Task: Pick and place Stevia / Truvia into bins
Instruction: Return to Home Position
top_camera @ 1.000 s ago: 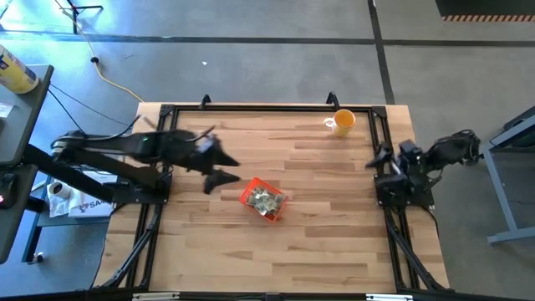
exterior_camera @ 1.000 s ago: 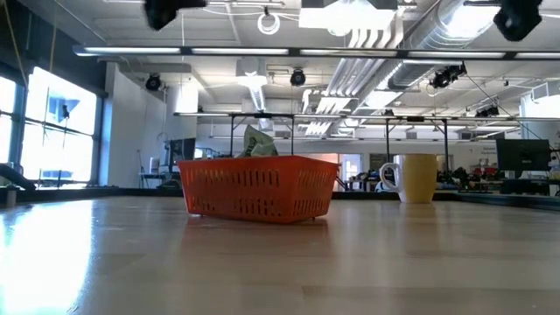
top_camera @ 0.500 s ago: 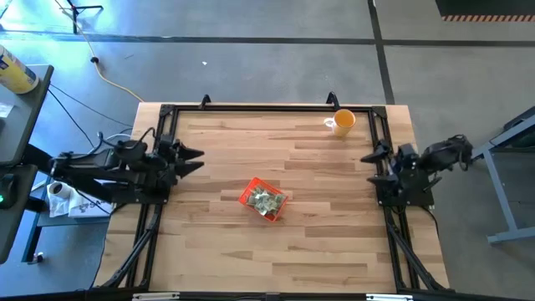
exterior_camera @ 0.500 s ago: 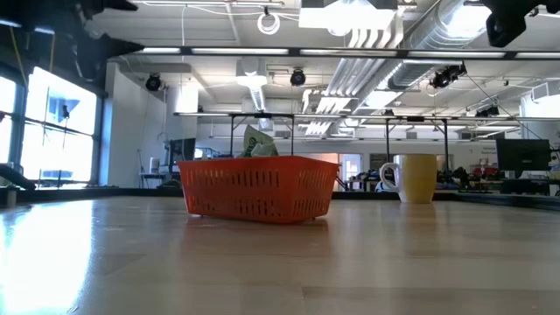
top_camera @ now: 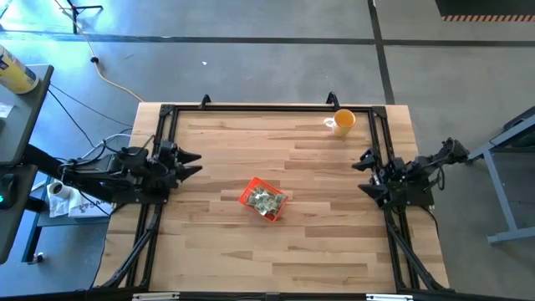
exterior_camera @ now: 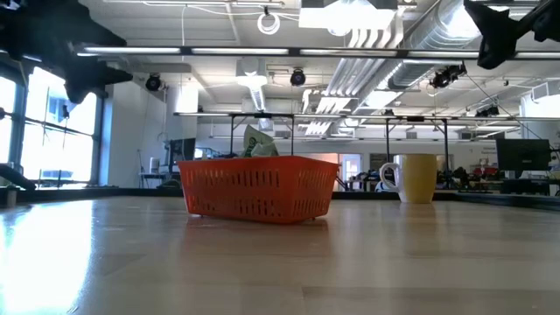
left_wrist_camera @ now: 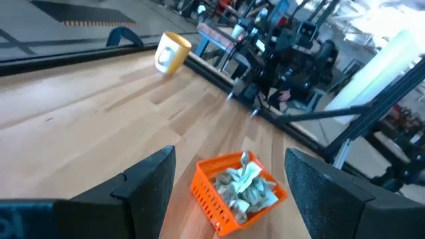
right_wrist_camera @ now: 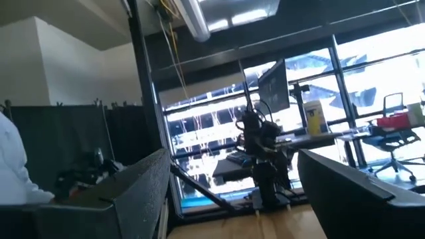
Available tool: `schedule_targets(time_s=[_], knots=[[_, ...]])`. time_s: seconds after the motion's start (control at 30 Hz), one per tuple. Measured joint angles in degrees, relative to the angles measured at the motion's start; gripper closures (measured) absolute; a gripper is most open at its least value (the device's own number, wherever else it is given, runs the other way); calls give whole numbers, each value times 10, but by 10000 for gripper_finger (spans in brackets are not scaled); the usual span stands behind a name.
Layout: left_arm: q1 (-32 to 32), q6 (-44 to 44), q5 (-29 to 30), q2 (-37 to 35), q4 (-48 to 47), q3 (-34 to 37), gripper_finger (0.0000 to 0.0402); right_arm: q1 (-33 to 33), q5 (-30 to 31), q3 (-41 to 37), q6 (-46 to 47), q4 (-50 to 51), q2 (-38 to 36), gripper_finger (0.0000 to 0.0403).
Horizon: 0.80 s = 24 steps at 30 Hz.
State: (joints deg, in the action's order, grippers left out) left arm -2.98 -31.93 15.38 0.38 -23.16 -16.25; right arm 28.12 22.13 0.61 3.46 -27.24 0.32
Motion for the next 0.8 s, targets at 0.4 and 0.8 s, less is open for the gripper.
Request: schedule_targets(time_s=[0.4,0.8], knots=[[0,62,70,0,-49,-1,85,-19,19,0,-21,93,0,84],[0,62,95,0,-73,-1,85,-19,25,0,-21,186,1,84]])
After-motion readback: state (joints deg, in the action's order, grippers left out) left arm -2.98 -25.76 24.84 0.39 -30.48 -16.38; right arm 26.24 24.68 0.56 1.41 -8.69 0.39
